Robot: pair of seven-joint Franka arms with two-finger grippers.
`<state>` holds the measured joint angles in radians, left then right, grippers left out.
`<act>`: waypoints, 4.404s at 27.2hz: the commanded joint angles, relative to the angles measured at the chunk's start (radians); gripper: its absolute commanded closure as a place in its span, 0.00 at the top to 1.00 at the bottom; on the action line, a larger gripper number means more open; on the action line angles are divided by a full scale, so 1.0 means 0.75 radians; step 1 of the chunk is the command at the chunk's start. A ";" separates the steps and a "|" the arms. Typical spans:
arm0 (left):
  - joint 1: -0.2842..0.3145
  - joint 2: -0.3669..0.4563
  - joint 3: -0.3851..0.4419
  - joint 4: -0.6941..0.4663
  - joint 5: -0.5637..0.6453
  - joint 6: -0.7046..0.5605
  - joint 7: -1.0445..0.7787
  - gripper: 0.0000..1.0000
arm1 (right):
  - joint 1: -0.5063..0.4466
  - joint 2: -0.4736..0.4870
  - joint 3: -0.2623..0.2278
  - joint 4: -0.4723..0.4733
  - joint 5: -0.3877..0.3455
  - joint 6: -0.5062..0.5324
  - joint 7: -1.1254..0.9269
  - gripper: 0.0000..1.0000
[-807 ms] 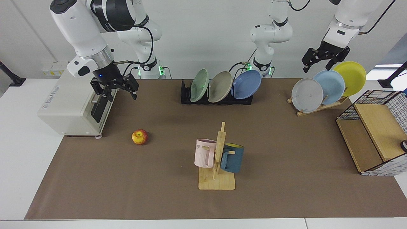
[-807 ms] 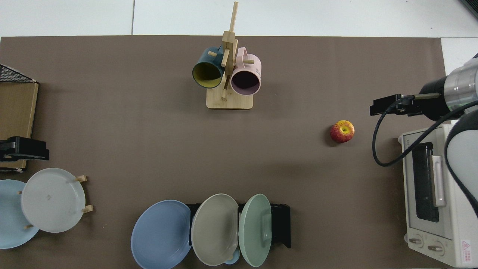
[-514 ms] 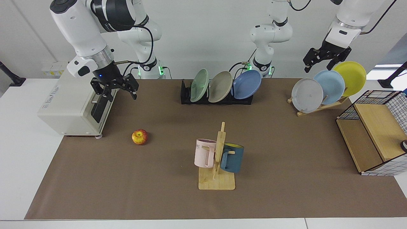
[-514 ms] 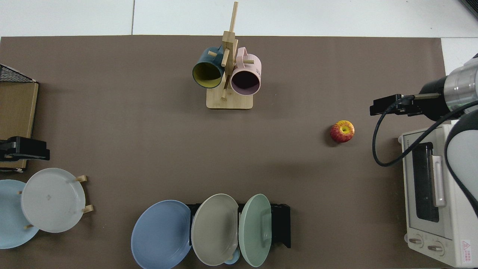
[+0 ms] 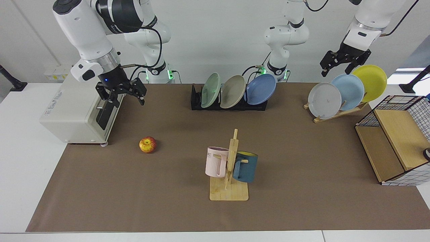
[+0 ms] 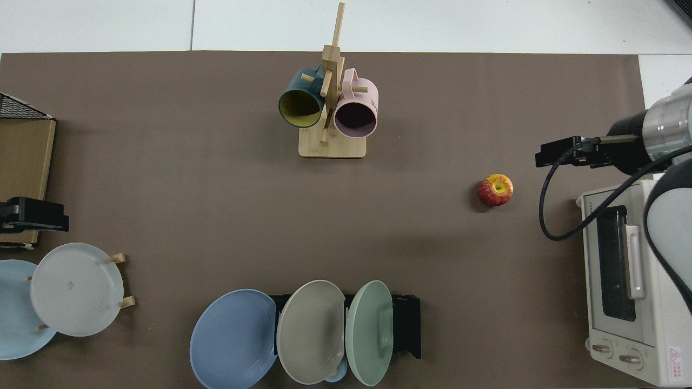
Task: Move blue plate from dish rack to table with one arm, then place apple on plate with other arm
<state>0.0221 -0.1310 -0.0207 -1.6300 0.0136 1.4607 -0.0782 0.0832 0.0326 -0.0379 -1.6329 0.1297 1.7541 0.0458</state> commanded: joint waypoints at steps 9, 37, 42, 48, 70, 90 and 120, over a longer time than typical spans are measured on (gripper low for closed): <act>0.038 -0.034 -0.005 -0.044 0.000 0.026 0.012 1.00 | -0.013 -0.023 0.010 -0.026 0.007 0.005 0.004 1.00; -0.019 -0.453 -0.455 -0.888 0.135 0.300 -0.223 1.00 | -0.013 -0.023 0.010 -0.026 0.007 0.005 0.004 1.00; -0.086 -0.527 -0.457 -1.021 0.129 0.341 -0.213 1.00 | -0.013 -0.023 0.010 -0.026 0.007 0.005 0.004 1.00; -0.156 -0.537 -0.482 -1.130 0.127 0.388 -0.225 1.00 | -0.013 -0.023 0.010 -0.026 0.007 0.005 0.004 1.00; -0.177 -0.508 -0.488 -1.271 0.125 0.564 -0.248 0.77 | -0.013 -0.023 0.010 -0.026 0.007 0.005 0.006 1.00; -0.166 -0.449 -0.488 -1.261 0.135 0.629 -0.217 0.00 | -0.052 -0.023 -0.003 -0.028 -0.003 -0.003 0.006 1.00; 0.034 -0.151 -0.598 -0.578 0.338 0.259 -0.282 0.00 | 0.051 0.067 0.004 -0.500 -0.157 0.541 0.135 1.00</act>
<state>-0.0309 -0.4180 -0.4607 -2.2399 0.2283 1.6567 -0.2764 0.1154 0.0595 -0.0358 -1.9591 0.0385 2.0731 0.1224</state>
